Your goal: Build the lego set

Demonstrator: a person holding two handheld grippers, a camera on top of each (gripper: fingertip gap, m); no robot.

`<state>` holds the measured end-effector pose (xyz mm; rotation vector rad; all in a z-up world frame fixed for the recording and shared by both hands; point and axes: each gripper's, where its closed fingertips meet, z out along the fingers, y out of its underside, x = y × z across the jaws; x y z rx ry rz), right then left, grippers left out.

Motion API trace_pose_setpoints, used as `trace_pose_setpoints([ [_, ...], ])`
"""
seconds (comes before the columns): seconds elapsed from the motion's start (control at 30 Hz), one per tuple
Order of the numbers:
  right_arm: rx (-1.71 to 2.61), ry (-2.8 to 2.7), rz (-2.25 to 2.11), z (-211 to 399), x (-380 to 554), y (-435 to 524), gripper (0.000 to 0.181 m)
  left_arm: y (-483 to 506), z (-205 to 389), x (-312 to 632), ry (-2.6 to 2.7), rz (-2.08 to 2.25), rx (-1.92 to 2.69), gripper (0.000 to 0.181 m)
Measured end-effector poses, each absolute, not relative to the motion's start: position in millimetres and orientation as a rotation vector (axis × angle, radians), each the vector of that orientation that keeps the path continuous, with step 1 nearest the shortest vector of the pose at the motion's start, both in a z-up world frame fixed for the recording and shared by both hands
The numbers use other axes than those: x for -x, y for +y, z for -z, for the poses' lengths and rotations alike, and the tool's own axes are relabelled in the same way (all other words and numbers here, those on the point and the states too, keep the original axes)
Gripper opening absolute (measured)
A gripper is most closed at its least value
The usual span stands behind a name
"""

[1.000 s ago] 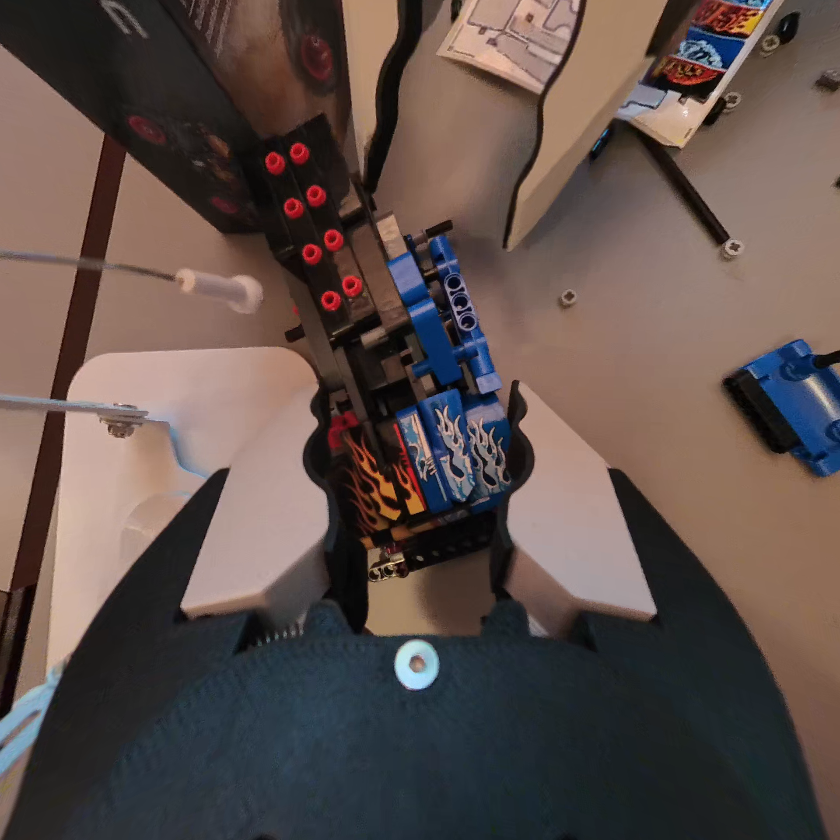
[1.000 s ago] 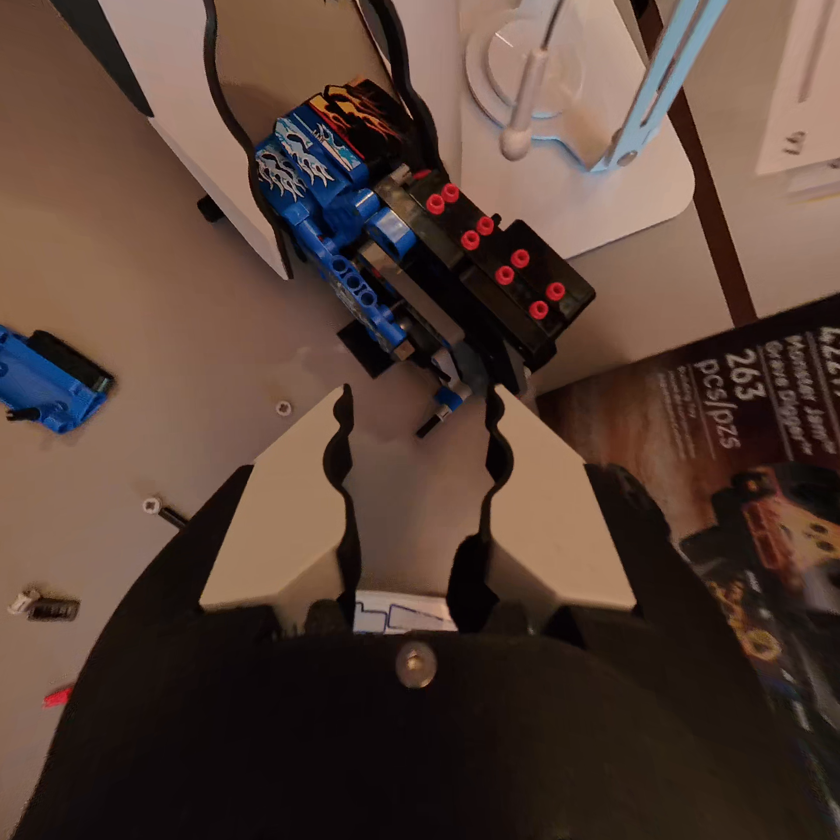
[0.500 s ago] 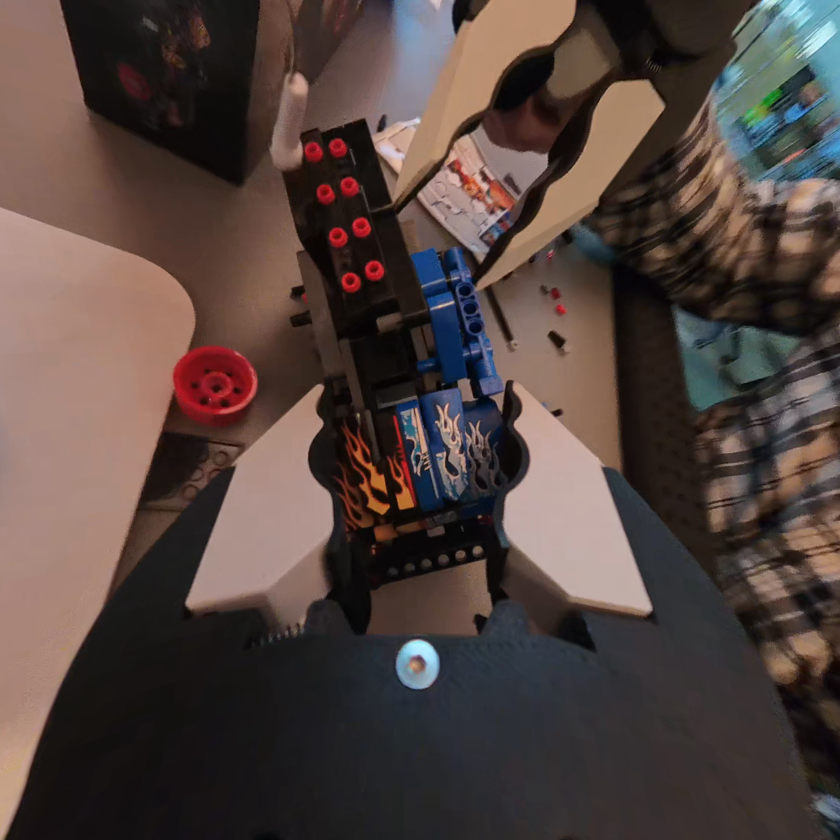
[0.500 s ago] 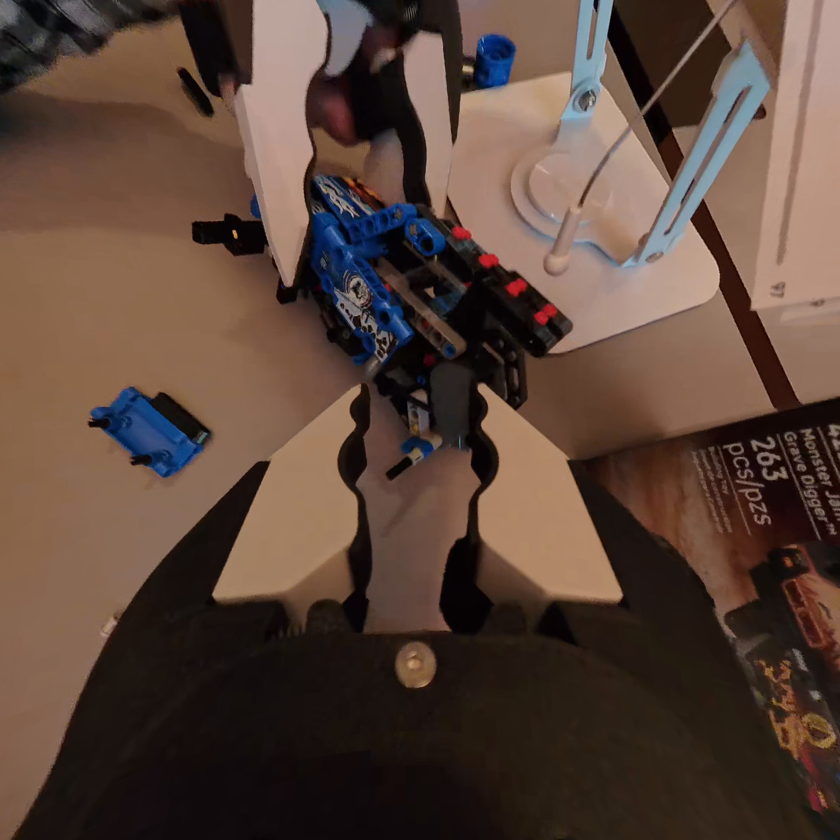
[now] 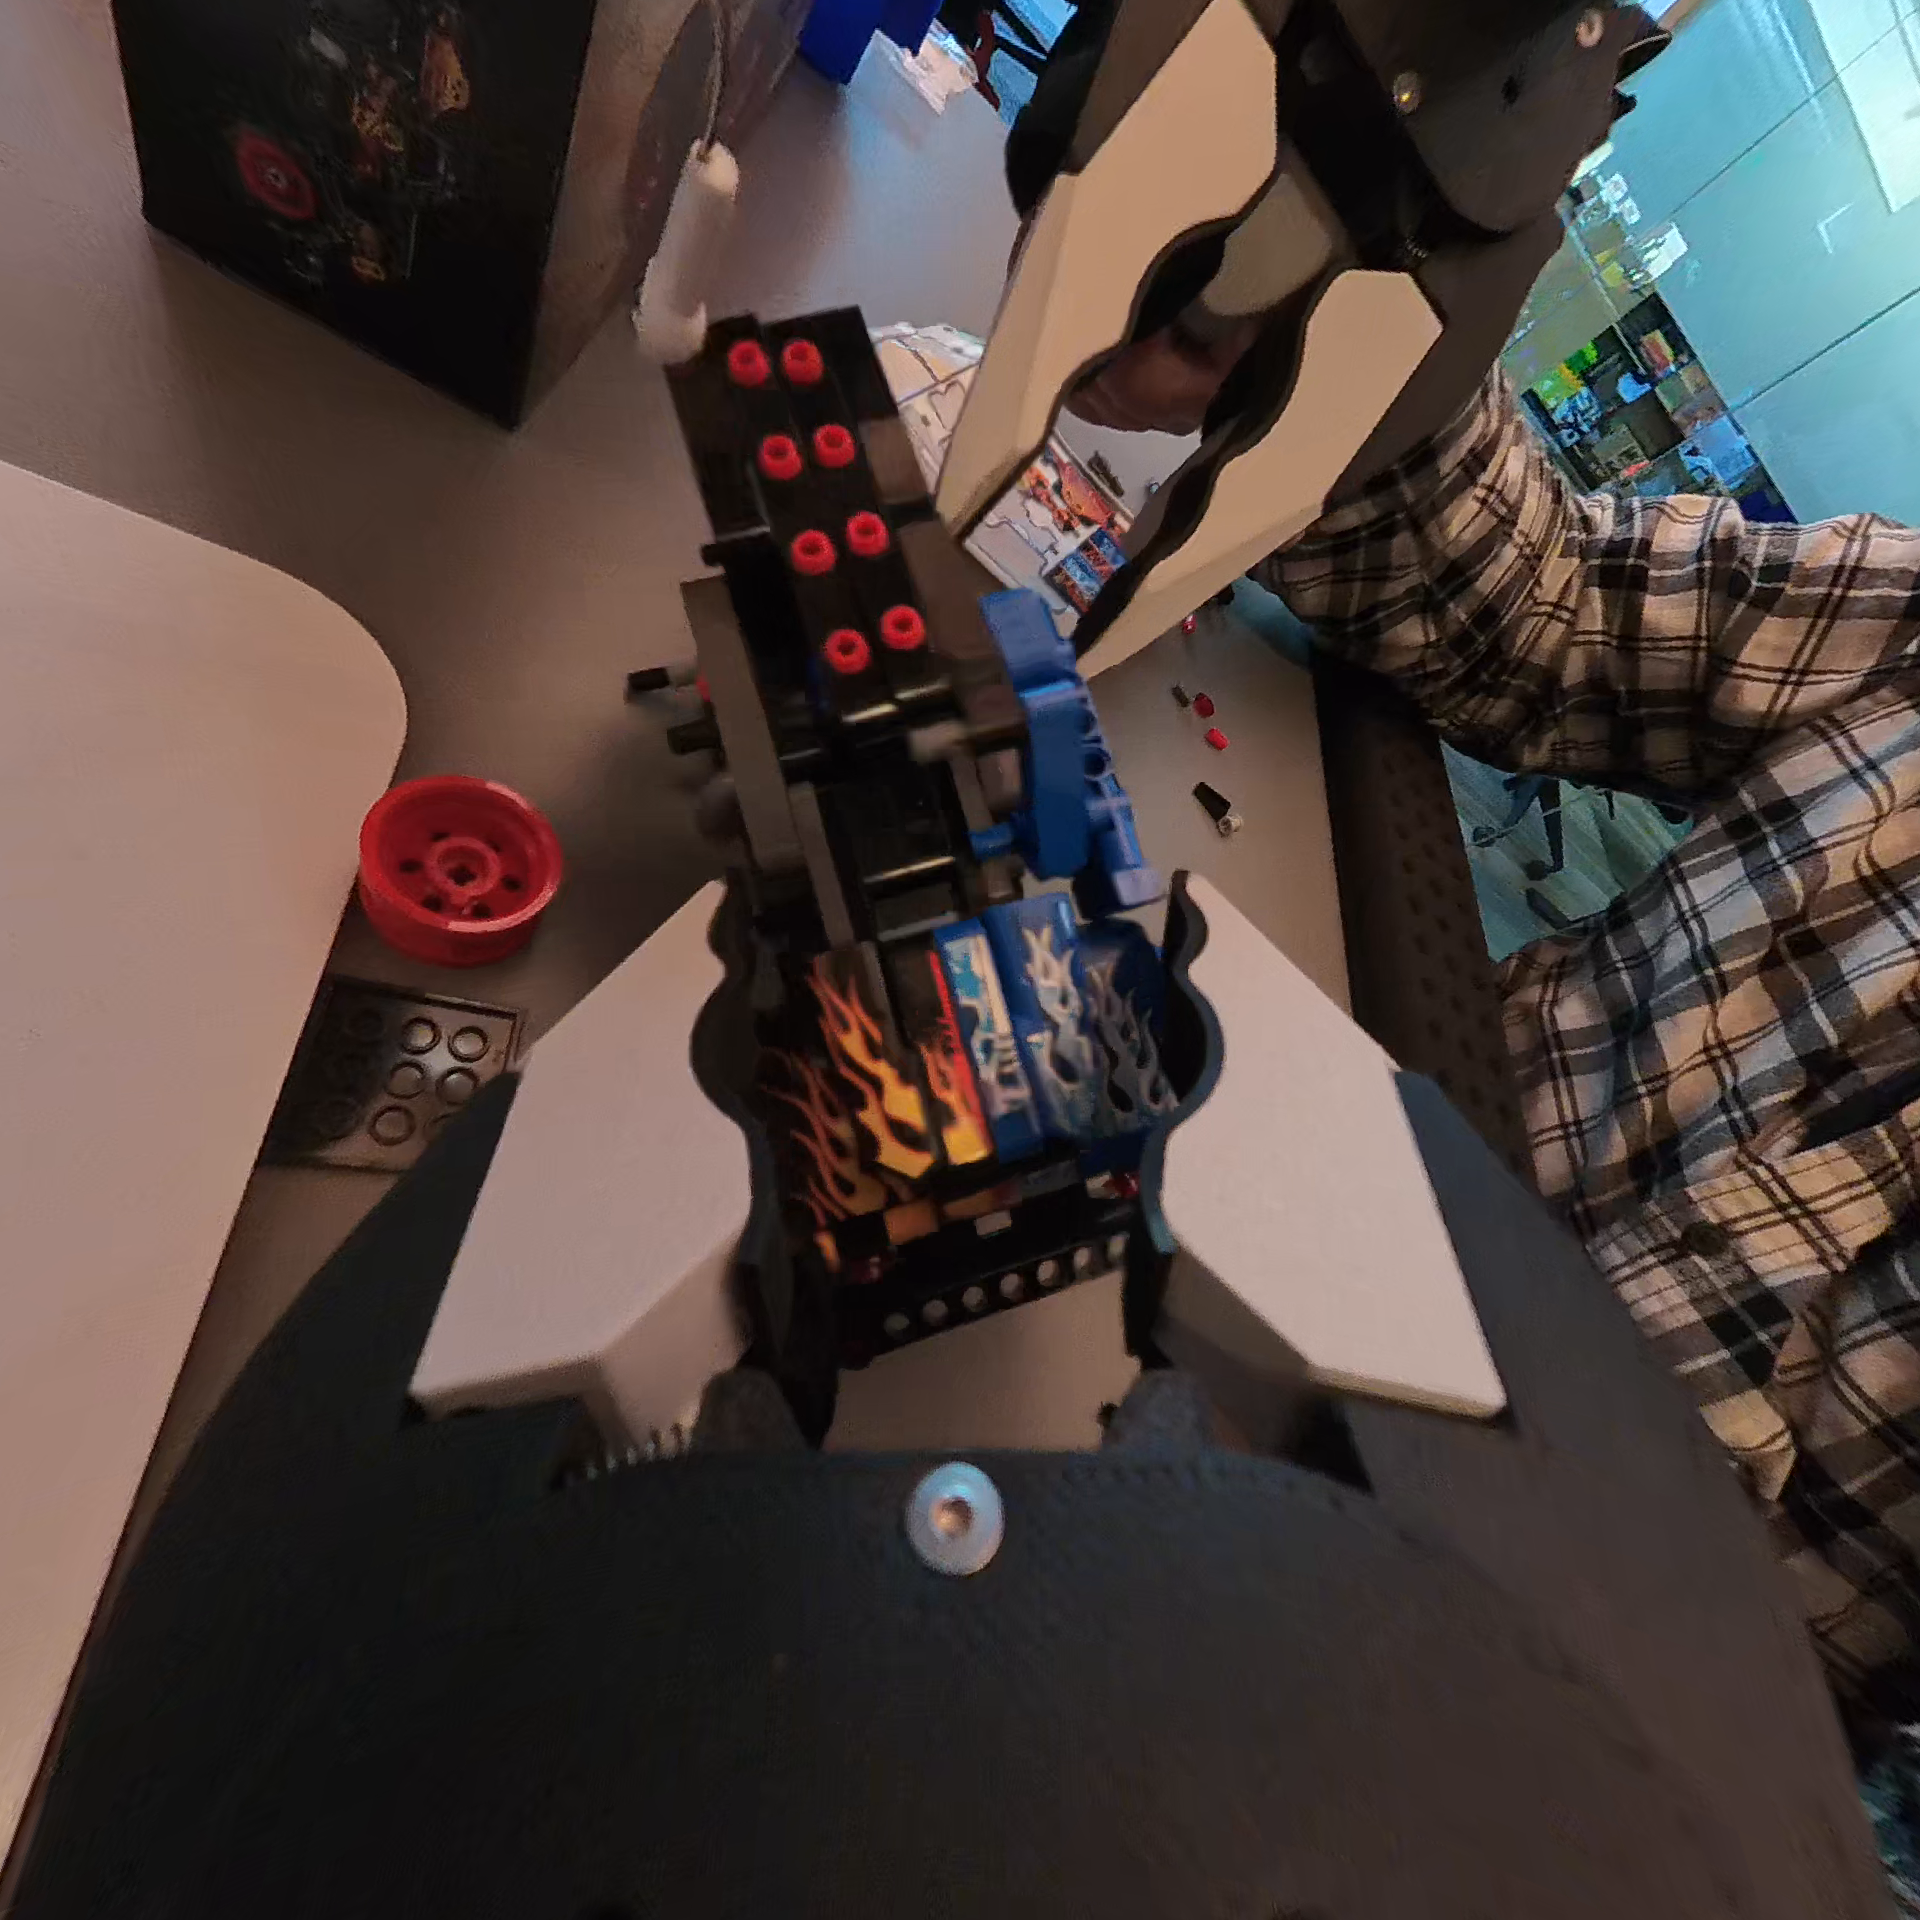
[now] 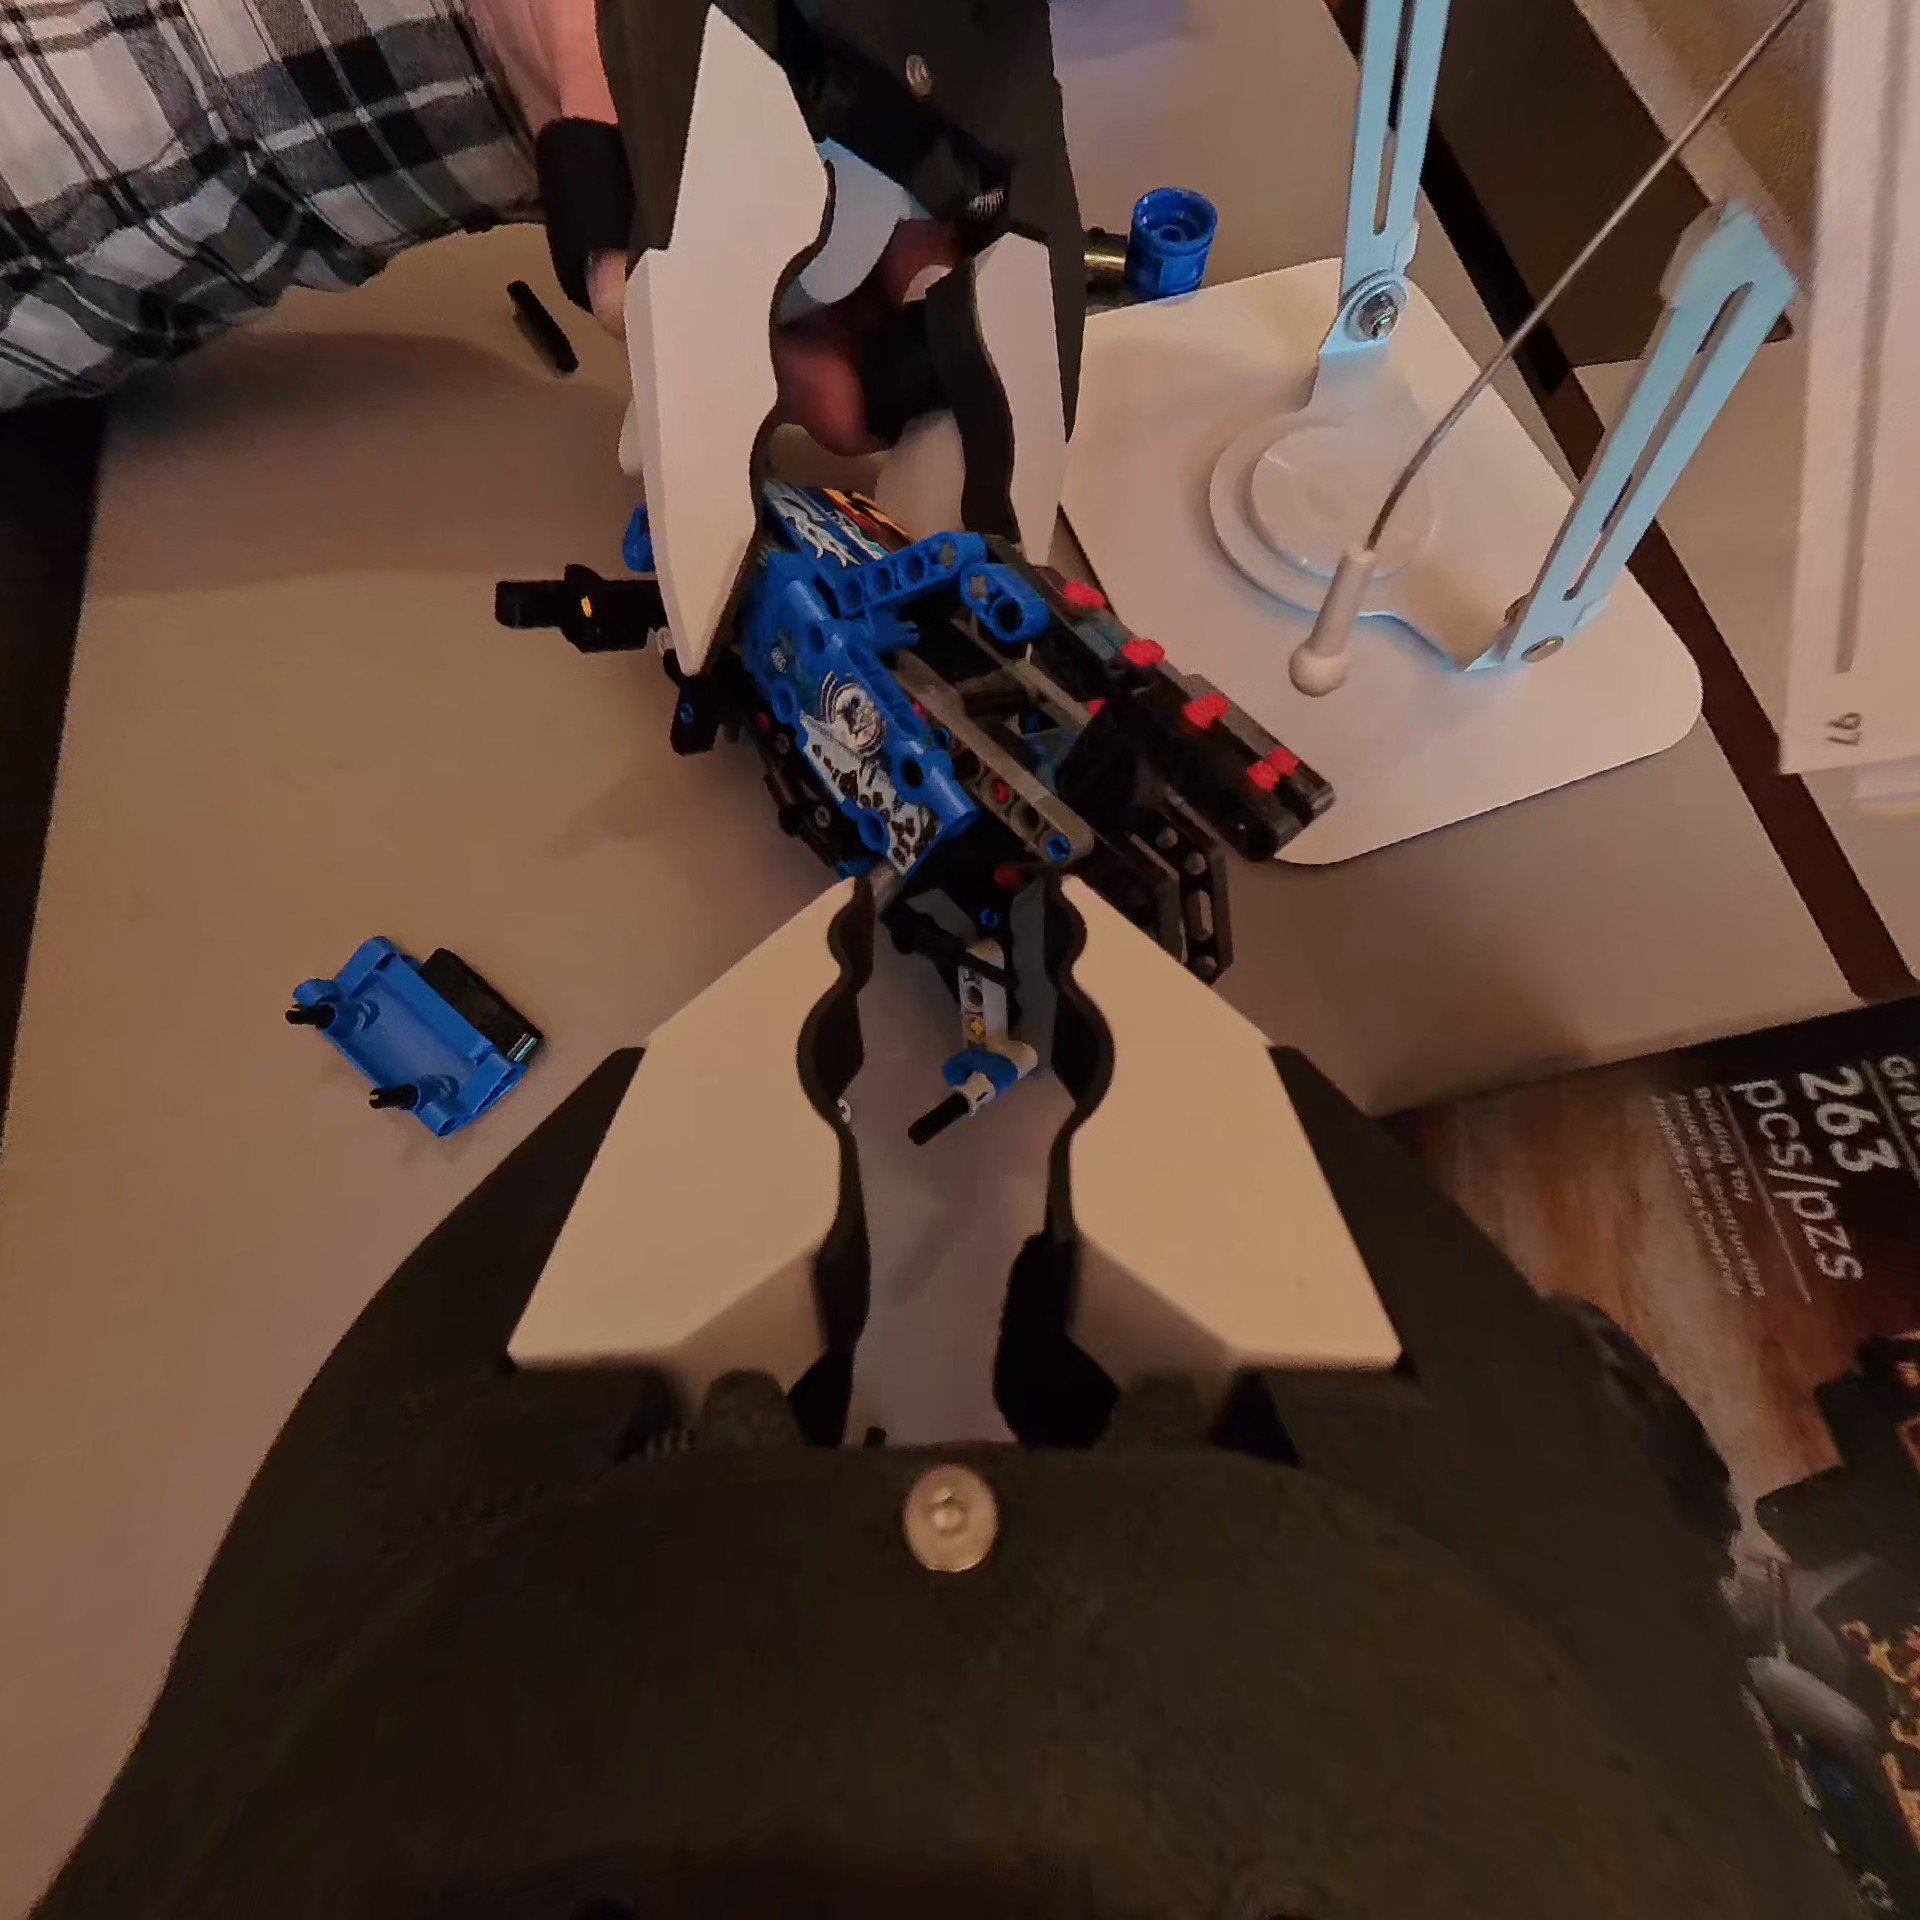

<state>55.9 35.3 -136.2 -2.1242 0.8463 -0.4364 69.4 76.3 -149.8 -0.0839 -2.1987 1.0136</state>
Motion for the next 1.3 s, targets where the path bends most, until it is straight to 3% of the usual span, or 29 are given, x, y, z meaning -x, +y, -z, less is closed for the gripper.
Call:
trace_pose_setpoints([
  [0.37,2.200,0.849,0.416,146.0,-51.0,33.9,0.027,83.9,162.2,-79.2,-2.304,-0.980,0.094,0.080],
  [1.13,2.477,0.670,0.984,129.6,-53.8,57.7,0.021,126.0,174.9,-75.9,-2.860,-1.016,0.128,0.099],
  [1.3,2.498,0.641,0.988,130.0,-50.6,65.3,0.020,134.3,189.7,-81.0,-2.936,-0.956,0.144,0.093],
])
